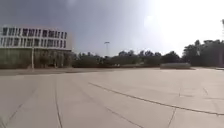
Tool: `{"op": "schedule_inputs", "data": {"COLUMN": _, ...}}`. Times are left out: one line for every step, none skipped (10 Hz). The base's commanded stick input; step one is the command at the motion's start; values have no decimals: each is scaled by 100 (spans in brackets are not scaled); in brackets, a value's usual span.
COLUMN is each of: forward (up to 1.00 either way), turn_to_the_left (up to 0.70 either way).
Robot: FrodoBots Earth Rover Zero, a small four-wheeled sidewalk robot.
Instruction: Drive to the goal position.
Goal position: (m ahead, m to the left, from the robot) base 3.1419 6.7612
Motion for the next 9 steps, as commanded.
{"op": "schedule_inputs", "data": {"forward": 70, "turn_to_the_left": 0}}
{"op": "schedule_inputs", "data": {"forward": 70, "turn_to_the_left": 0}}
{"op": "schedule_inputs", "data": {"forward": 70, "turn_to_the_left": 0}}
{"op": "schedule_inputs", "data": {"forward": 70, "turn_to_the_left": 0}}
{"op": "schedule_inputs", "data": {"forward": 70, "turn_to_the_left": 0}}
{"op": "schedule_inputs", "data": {"forward": 70, "turn_to_the_left": 0}}
{"op": "schedule_inputs", "data": {"forward": 70, "turn_to_the_left": 0}}
{"op": "schedule_inputs", "data": {"forward": 70, "turn_to_the_left": 0}}
{"op": "schedule_inputs", "data": {"forward": 70, "turn_to_the_left": 0}}
